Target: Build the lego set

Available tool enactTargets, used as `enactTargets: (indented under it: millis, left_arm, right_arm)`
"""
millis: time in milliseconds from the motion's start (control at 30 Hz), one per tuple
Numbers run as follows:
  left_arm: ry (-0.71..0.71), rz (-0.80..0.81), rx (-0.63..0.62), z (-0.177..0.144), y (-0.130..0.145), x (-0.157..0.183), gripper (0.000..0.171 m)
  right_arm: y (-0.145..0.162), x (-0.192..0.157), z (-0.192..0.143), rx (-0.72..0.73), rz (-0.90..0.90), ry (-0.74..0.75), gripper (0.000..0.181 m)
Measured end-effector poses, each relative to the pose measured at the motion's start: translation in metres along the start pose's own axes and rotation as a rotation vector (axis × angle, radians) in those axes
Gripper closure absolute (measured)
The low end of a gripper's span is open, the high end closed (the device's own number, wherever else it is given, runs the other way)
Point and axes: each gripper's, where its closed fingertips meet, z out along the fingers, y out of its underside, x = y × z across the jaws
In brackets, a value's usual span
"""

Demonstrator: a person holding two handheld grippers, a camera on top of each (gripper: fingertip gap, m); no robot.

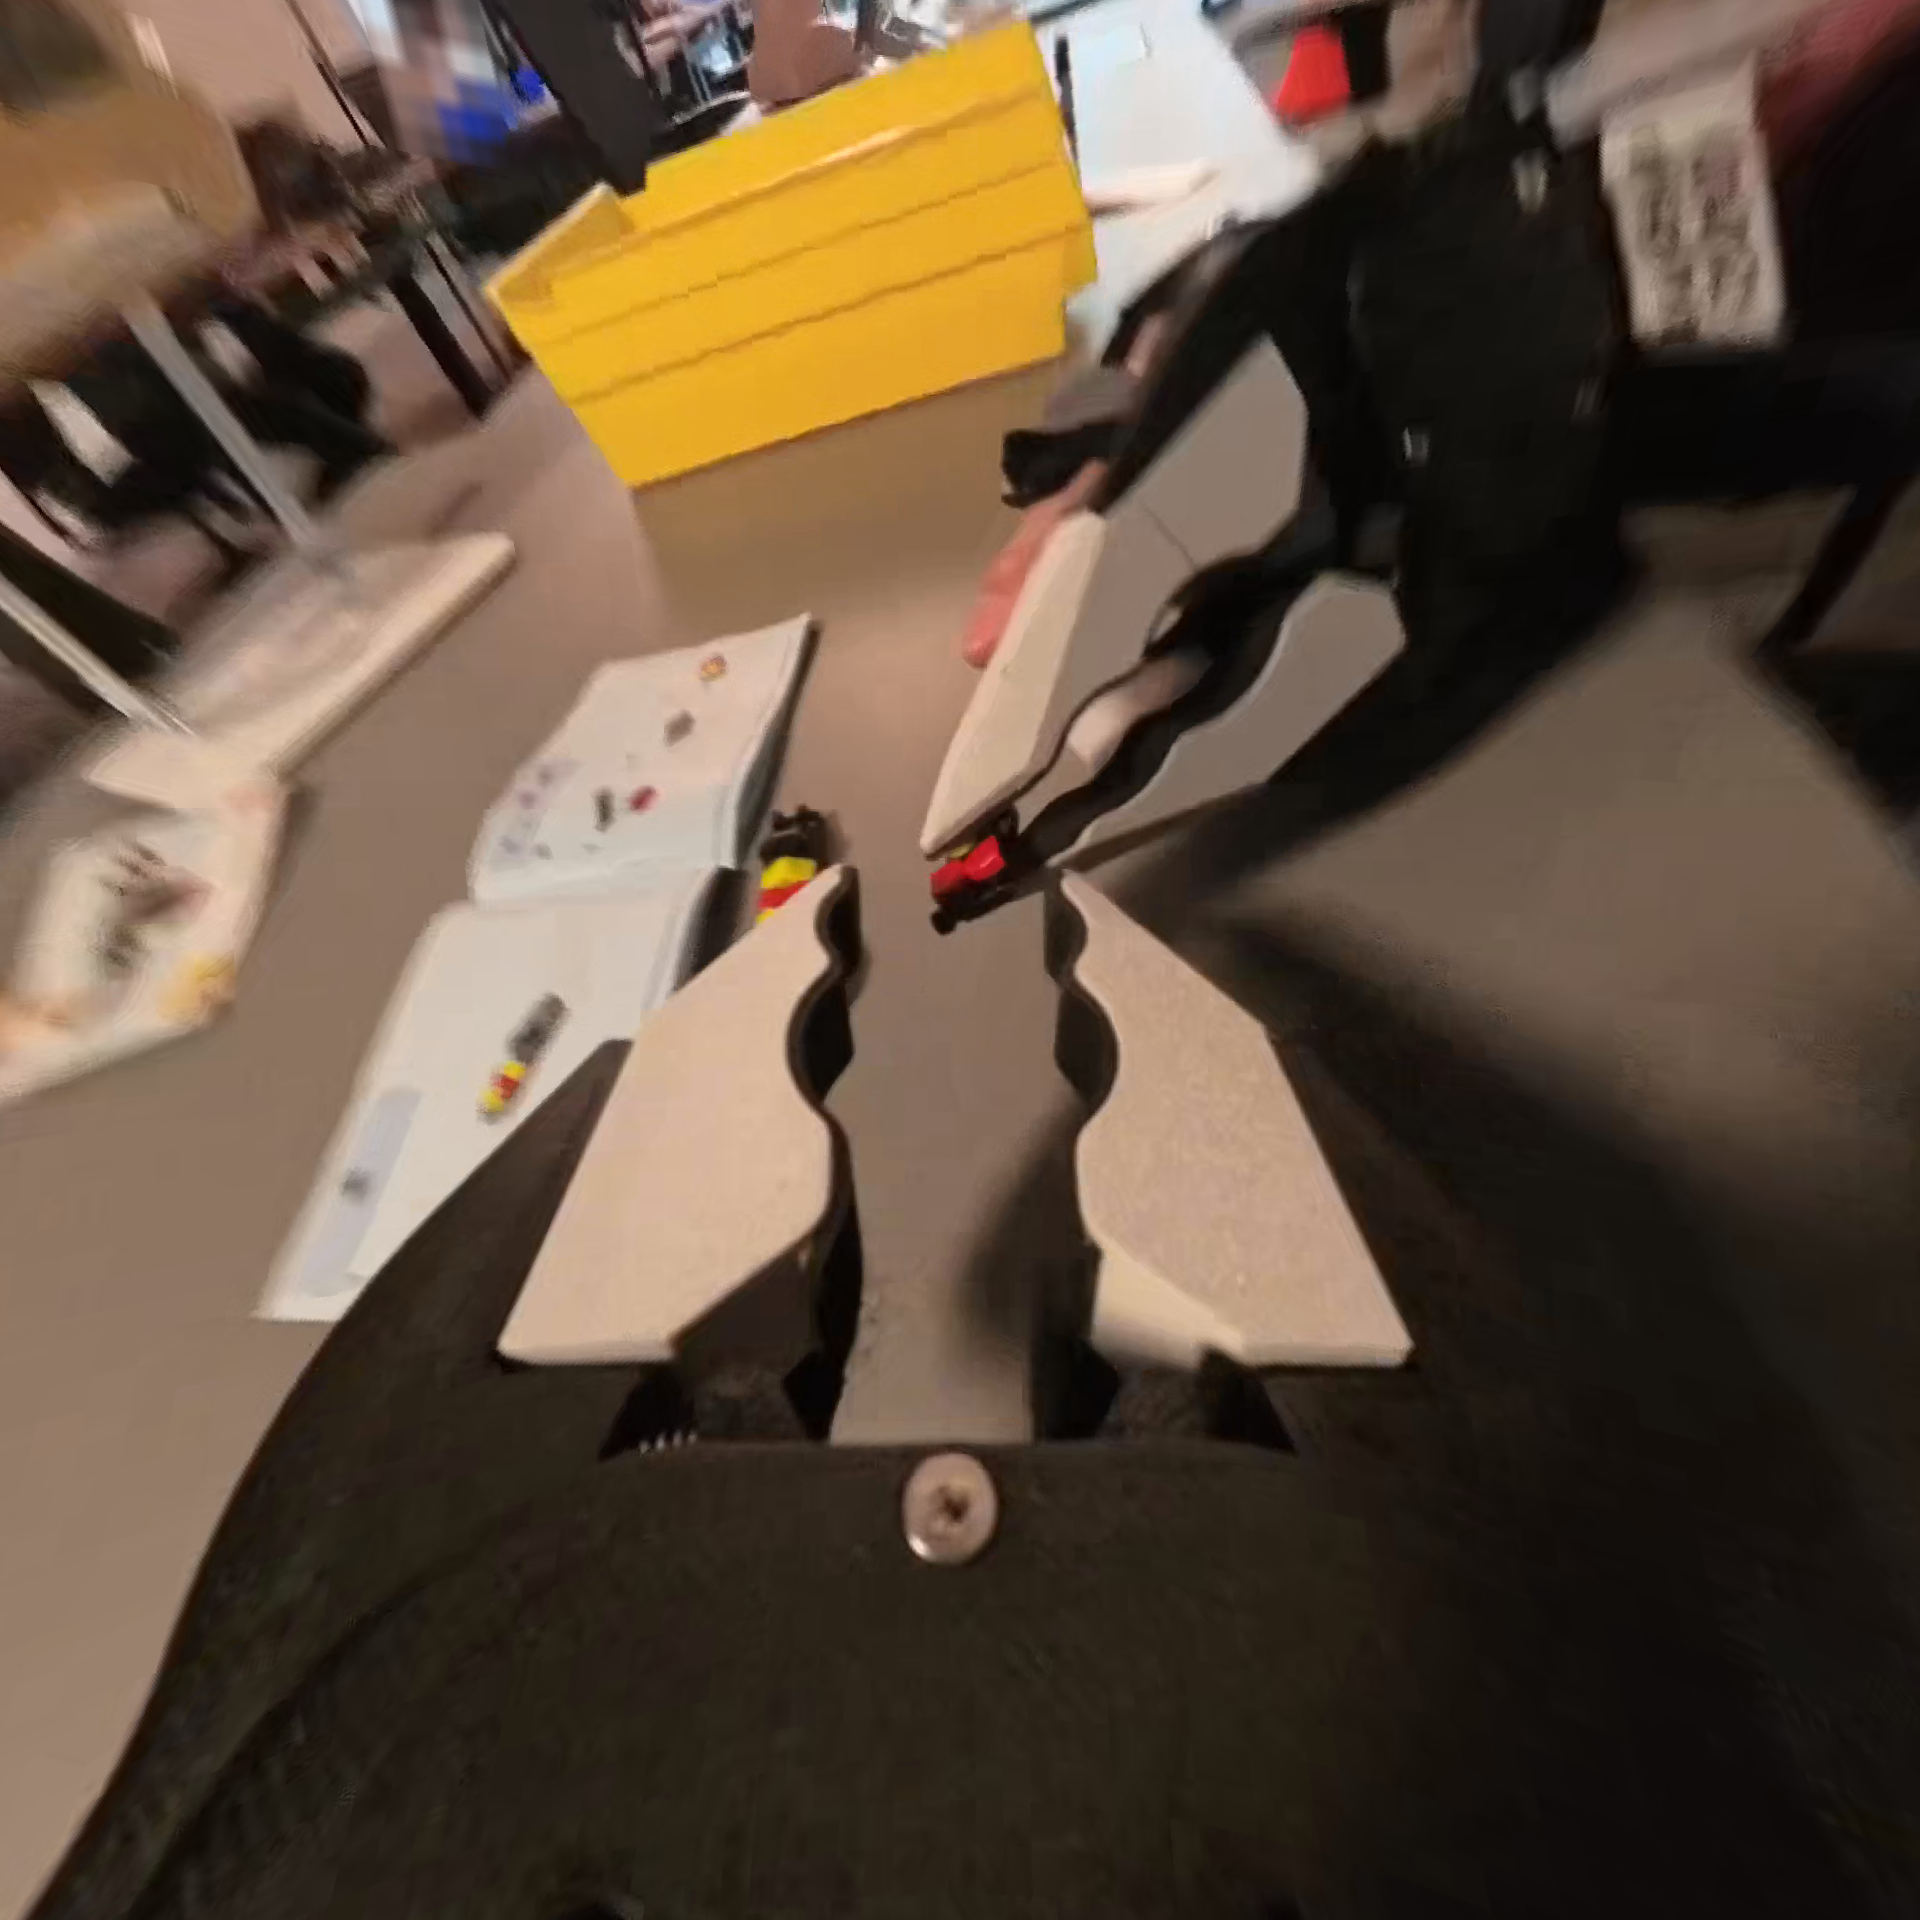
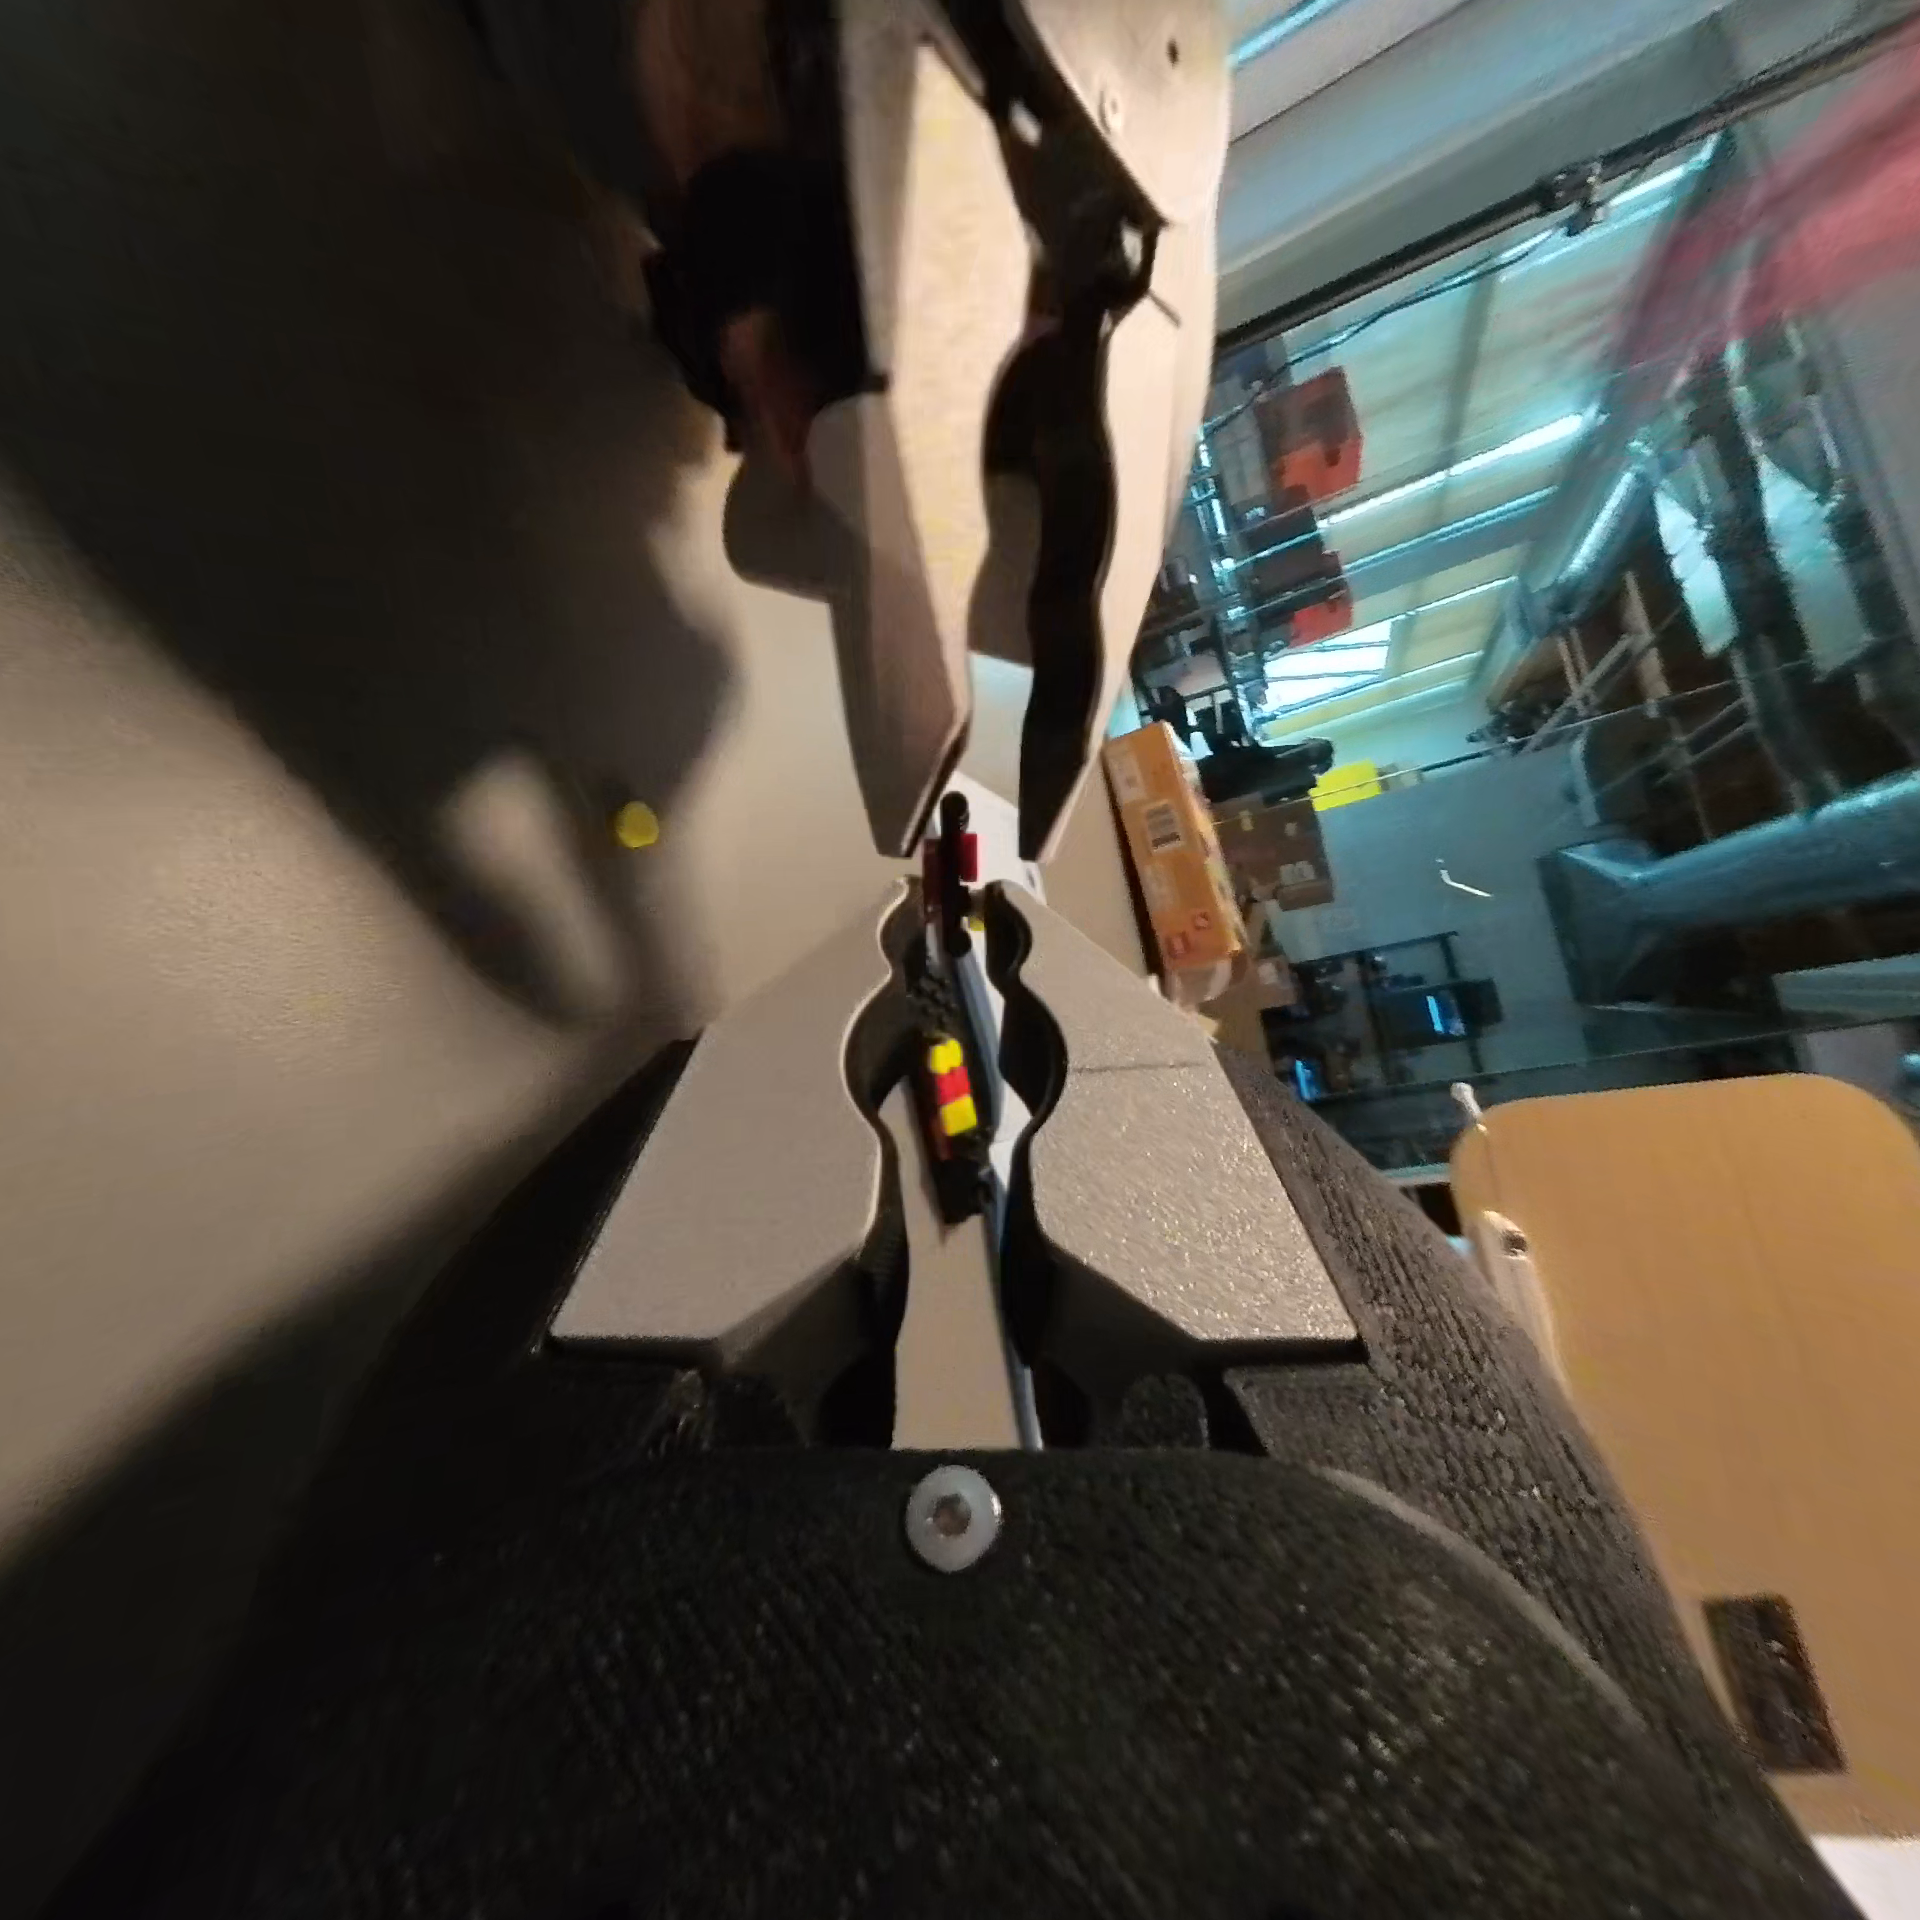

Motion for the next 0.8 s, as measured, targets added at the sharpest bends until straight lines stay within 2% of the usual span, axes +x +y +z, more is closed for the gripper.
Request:
enactTargets:
  millis: [67, 100, 200, 300, 433, 567, 800]
  left_arm:
    - [-0.079, 0.274, -0.046, 0.002, 0.007, 0.002, 0.144]
    - [-0.124, 0.391, -0.054, 0.002, 0.008, 0.002, 0.153]
    - [-0.179, 0.611, -0.055, 0.000, 0.009, 0.006, 0.162]
    - [-0.162, 0.658, -0.071, -0.001, 0.011, 0.008, 0.162]
    - [-0.189, 0.819, -0.105, 0.000, 0.015, 0.011, 0.164]
    - [-0.165, 0.774, -0.098, -0.001, 0.015, 0.012, 0.164]
    - [-0.159, 0.853, -0.122, 0.001, 0.021, 0.017, 0.164]
  right_arm:
    - [0.000, -0.004, 0.001, 0.004, 0.018, -0.028, 0.172]
    - [0.000, -0.005, 0.001, 0.009, 0.030, -0.037, 0.173]
    - [-0.002, -0.007, 0.000, 0.028, 0.071, -0.064, 0.172]
    - [-0.003, -0.010, 0.001, 0.034, 0.096, -0.087, 0.172]
    - [-0.002, -0.016, 0.001, 0.049, 0.190, -0.155, 0.172]
    - [-0.003, -0.016, 0.001, 0.068, 0.240, -0.170, 0.171]
    - [-0.002, -0.025, 0.001, 0.066, 0.305, -0.251, 0.170]
